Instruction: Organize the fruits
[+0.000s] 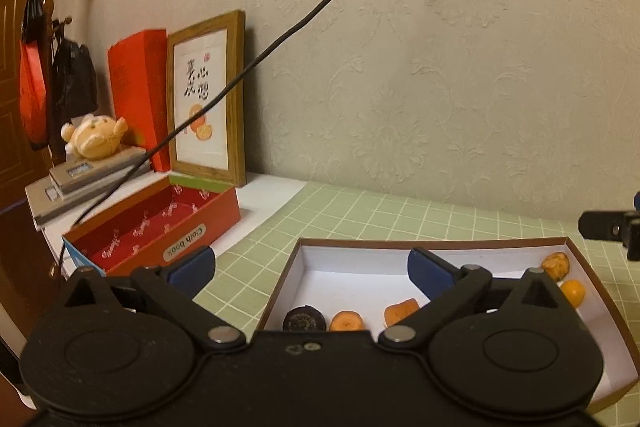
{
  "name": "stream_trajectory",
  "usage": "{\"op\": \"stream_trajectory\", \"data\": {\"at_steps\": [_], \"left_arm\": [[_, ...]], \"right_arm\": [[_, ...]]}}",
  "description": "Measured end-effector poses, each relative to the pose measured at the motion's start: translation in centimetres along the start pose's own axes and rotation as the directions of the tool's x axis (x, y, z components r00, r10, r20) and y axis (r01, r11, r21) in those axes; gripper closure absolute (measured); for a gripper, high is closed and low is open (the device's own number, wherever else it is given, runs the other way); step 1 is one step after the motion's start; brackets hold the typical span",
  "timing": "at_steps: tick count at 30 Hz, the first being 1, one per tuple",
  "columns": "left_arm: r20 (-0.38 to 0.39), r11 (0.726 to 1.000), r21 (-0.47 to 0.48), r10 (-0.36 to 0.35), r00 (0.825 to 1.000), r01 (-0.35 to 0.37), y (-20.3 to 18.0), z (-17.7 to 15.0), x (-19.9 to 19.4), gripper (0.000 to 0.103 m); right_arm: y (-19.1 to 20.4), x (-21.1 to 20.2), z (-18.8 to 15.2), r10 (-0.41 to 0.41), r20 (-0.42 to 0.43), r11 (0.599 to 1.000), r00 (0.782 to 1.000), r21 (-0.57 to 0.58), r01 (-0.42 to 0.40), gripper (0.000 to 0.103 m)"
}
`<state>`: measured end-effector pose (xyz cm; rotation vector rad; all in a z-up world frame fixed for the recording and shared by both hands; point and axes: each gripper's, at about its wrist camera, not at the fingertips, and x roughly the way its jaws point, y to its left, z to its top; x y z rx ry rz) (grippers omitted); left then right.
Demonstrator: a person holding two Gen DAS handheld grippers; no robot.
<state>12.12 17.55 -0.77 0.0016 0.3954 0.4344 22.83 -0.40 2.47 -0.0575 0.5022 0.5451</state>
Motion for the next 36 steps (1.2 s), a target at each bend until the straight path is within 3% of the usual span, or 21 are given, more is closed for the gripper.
{"op": "stream_trajectory", "data": {"at_steps": [10,21,36], "left_arm": [[0.034,1.000,-0.031,-0.006,0.999,0.007,-0.4,0.3,-3.9,0.006],[0.047,0.998,-0.043,-0.050,0.998,0.052,-0.7,0.2,-10.0,0.006],[0.064,0.993,-0.039,-0.106,0.992,0.108,-1.4,-1.9,-17.6,0.006]], "right_arm": [[-0.3,-4.0,0.6,0.003,0.037,1.000,0.999,-0.014,-0.003,0.000],[-0.2,-11.9,0.6,0.005,0.060,1.000,0.998,0.004,-0.005,0.000],[-0.3,-21.6,-3.2,-0.037,0.055,0.999,0.998,-0.022,0.038,0.000]]}}
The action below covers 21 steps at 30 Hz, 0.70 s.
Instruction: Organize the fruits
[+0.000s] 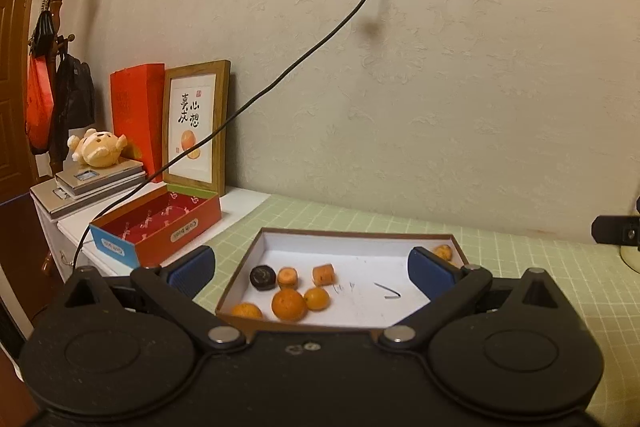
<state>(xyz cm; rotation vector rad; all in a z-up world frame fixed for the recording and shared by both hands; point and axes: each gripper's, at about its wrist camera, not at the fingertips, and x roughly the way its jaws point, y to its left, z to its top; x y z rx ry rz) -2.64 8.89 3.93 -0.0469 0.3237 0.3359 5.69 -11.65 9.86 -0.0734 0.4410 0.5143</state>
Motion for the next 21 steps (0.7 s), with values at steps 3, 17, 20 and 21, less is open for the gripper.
{"op": "stream_trajectory", "data": {"at_steps": [3,17,20,21], "left_arm": [[-0.009,1.000,-0.003,-0.010,1.000,0.010,0.0,-0.6,-0.8,0.006],[0.016,0.999,0.010,-0.034,0.999,0.033,-1.1,-1.9,-2.0,0.006],[0.026,0.999,-0.001,-0.039,0.999,0.039,-0.8,-2.0,-2.1,0.006],[0.029,0.999,-0.002,-0.040,0.999,0.040,-0.8,-2.0,-2.2,0.006]], "right_arm": [[0.0,-1.1,-0.8,-0.006,0.001,1.000,1.000,0.010,0.006,0.000],[-0.5,-2.2,-3.1,-0.060,0.005,0.998,0.998,0.030,0.060,0.000],[-0.5,-2.1,-3.2,-0.061,0.004,0.998,0.998,0.032,0.061,0.000],[-0.5,-2.0,-3.1,-0.063,0.001,0.998,0.998,0.032,0.062,0.000]]}}
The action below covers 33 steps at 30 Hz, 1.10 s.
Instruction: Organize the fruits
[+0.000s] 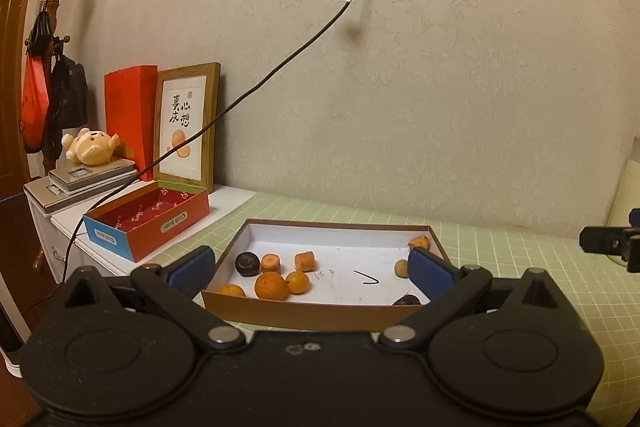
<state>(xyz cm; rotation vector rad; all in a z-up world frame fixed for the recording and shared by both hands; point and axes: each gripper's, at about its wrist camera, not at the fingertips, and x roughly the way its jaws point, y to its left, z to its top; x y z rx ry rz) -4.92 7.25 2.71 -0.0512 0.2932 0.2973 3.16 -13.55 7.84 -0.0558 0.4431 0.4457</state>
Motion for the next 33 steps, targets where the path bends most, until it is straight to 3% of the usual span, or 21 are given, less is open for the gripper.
{"op": "stream_trajectory", "data": {"at_steps": [33], "left_arm": [[0.016,1.000,-0.002,-0.005,1.000,0.006,0.05,-0.06,-0.19,0.006]], "right_arm": [[0.17,-0.27,-0.17,-0.002,0.010,1.000,1.000,-0.021,0.002,0.000]]}}
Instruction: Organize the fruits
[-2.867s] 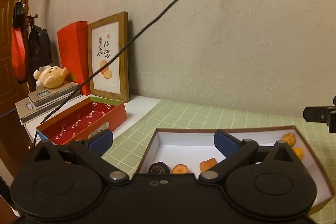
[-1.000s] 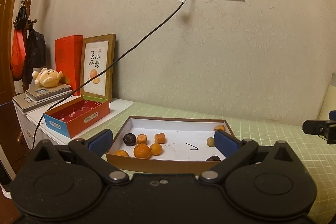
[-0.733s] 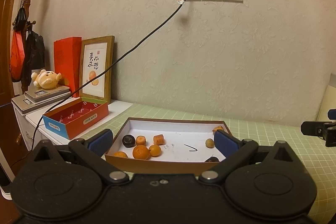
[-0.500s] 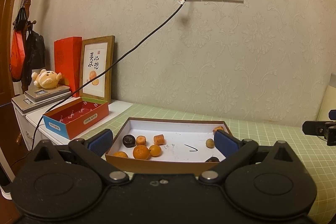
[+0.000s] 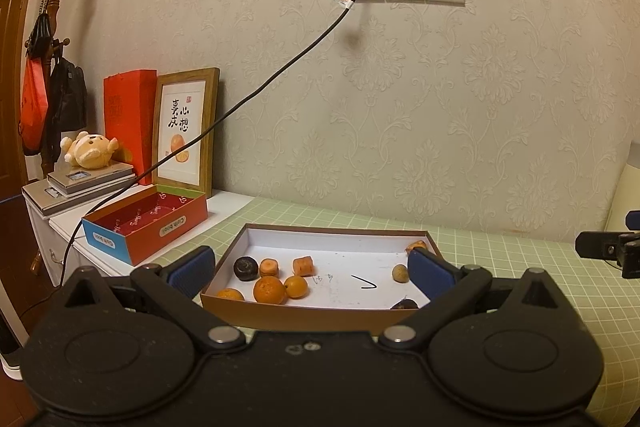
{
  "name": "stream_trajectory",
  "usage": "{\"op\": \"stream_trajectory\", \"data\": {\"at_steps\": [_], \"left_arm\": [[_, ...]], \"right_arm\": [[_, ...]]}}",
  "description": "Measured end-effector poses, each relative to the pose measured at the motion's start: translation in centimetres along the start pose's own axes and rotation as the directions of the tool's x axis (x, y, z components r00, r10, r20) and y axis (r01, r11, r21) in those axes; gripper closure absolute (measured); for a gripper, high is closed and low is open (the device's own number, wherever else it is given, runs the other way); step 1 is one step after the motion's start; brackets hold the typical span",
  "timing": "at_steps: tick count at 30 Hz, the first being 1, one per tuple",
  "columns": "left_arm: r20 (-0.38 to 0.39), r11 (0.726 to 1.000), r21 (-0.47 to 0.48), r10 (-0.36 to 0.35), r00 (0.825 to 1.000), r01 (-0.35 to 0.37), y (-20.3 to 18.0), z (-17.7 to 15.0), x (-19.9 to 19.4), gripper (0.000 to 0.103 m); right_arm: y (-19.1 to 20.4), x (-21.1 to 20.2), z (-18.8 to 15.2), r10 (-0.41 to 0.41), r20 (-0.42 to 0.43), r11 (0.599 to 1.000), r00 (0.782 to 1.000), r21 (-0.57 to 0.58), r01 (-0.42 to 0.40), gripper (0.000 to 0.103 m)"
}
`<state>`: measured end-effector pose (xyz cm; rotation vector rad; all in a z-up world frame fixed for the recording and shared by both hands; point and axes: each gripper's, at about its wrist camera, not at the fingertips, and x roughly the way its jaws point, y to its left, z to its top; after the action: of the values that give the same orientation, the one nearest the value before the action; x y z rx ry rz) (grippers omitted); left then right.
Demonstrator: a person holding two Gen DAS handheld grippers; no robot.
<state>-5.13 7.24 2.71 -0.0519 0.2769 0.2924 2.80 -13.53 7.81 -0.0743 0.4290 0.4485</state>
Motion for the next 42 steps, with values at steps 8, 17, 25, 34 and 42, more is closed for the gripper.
{"op": "stream_trajectory", "data": {"at_steps": [8,17,25,34,42], "left_arm": [[-0.001,1.000,-0.001,0.001,1.000,-0.001,0.02,0.03,-0.02,0.006],[-0.001,1.000,-0.001,0.000,1.000,0.000,0.03,0.04,0.01,0.006],[0.000,1.000,0.003,0.000,1.000,0.000,0.04,0.15,0.01,0.006],[-0.001,1.000,0.002,0.000,1.000,0.000,0.01,0.14,0.00,0.006],[0.003,1.000,0.010,-0.003,1.000,0.003,0.03,0.15,-0.01,0.007]], "right_arm": [[-0.03,0.02,0.07,0.001,0.000,1.000,1.000,-0.002,-0.001,0.000],[-0.14,0.04,0.12,0.001,0.000,1.000,1.000,0.004,-0.001,0.000],[-0.20,0.05,0.07,0.000,0.001,1.000,1.000,0.008,0.000,0.000],[-0.08,0.05,0.01,0.001,-0.002,1.000,1.000,0.003,-0.001,0.000],[-0.06,0.05,-0.07,0.001,-0.003,1.000,1.000,0.006,-0.001,0.000]]}}
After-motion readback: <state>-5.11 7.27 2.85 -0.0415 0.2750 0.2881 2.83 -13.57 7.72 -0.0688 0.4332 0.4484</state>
